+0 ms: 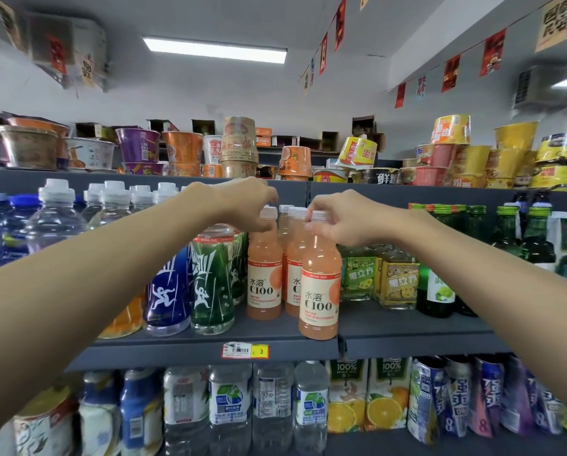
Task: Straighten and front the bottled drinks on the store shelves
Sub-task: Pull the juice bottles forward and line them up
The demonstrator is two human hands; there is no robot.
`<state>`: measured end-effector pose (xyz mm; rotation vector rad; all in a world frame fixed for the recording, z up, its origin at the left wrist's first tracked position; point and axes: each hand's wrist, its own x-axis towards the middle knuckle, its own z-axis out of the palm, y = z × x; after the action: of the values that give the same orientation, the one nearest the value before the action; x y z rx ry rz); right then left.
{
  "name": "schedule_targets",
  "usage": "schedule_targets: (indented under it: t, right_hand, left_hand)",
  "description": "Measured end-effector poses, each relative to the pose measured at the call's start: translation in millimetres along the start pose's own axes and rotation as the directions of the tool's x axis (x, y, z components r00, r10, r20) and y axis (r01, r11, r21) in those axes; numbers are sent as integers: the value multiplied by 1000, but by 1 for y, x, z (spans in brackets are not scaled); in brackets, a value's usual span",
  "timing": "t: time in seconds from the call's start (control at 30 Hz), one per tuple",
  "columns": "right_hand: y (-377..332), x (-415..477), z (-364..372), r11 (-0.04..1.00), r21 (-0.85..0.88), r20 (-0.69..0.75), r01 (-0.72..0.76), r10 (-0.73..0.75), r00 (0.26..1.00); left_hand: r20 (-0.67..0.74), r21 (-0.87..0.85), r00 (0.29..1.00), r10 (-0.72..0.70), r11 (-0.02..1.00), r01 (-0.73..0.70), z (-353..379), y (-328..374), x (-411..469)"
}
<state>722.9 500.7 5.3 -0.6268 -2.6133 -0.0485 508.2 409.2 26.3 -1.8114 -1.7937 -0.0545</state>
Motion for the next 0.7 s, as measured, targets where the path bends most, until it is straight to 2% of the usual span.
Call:
schedule_targets:
  t: [0.3,0.43,0.57,0.63,0.7]
  right_hand:
    - [-53,20,17,989,66,-16,129,-128,992]
    - [-65,28,20,985,23,24,169,-169,985]
    - [-59,28,19,988,-20,141,151,-147,979]
    - [-55,29,22,988,-11,116,151,-149,982]
    - [-56,30,25,990,12,83,143,-143,986]
  left_hand:
    - [-28,-142,999,-42,989,37,-7,-14,-14]
    - [-53,-184,997,-57,982,46,-11,-19,-27]
    - [-46,-254,999,-4,967,-7,-20,-14,-46]
    - [-8,-242,999,53,969,-53,-24,-8,-53]
    - [43,-157,996,84,985,-76,-25,-5,-55]
